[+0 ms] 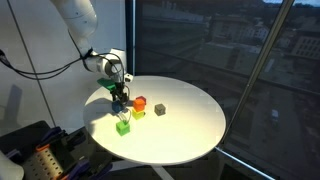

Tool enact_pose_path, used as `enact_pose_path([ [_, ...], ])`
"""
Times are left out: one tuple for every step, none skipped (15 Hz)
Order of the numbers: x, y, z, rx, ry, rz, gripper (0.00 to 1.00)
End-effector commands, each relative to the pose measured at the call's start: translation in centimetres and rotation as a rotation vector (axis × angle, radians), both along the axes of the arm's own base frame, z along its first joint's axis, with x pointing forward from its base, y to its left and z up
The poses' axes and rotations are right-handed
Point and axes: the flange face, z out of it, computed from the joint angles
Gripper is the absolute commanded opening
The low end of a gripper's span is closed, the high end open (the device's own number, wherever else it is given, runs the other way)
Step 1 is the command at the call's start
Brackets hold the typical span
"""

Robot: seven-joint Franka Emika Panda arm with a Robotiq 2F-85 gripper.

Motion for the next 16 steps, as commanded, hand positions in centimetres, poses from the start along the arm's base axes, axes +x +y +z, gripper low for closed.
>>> enact_pose_path([
  [0.48,0.06,-0.22,-0.002,-0.008,-0.012,1.0],
  [0.46,0.03,-0.3,-0.002,-0.007,-0.012,1.0],
  [0.45,0.0,-0.4,-0.002,-0.006,-0.013,1.0],
  [0.44,-0.03,-0.48,-0.002,-0.004,-0.014,1.0],
  [0.42,-0.05,-0.51,-0.003,-0.004,-0.014,1.0],
  [0.4,-0.05,-0.53,-0.003,-0.003,-0.014,1.0],
  [0.4,-0.07,-0.52,-0.003,-0.004,-0.014,1.0],
  [0.4,-0.06,-0.5,-0.002,-0.004,-0.014,1.0],
  [0.41,-0.06,-0.5,-0.003,-0.004,-0.014,1.0],
  [0.42,-0.04,-0.52,-0.003,-0.003,-0.013,1.0],
  [0.42,-0.02,-0.55,-0.002,-0.003,-0.012,0.75],
  [0.42,-0.01,-0.57,-0.001,-0.002,-0.011,0.73],
  [0.42,0.0,-0.56,-0.001,-0.002,-0.011,0.66],
  [0.42,0.0,-0.55,-0.001,-0.003,-0.01,0.56],
  [0.42,0.0,-0.53,-0.001,-0.003,-0.01,0.49],
  [0.42,0.02,-0.52,-0.001,-0.003,-0.009,0.41],
])
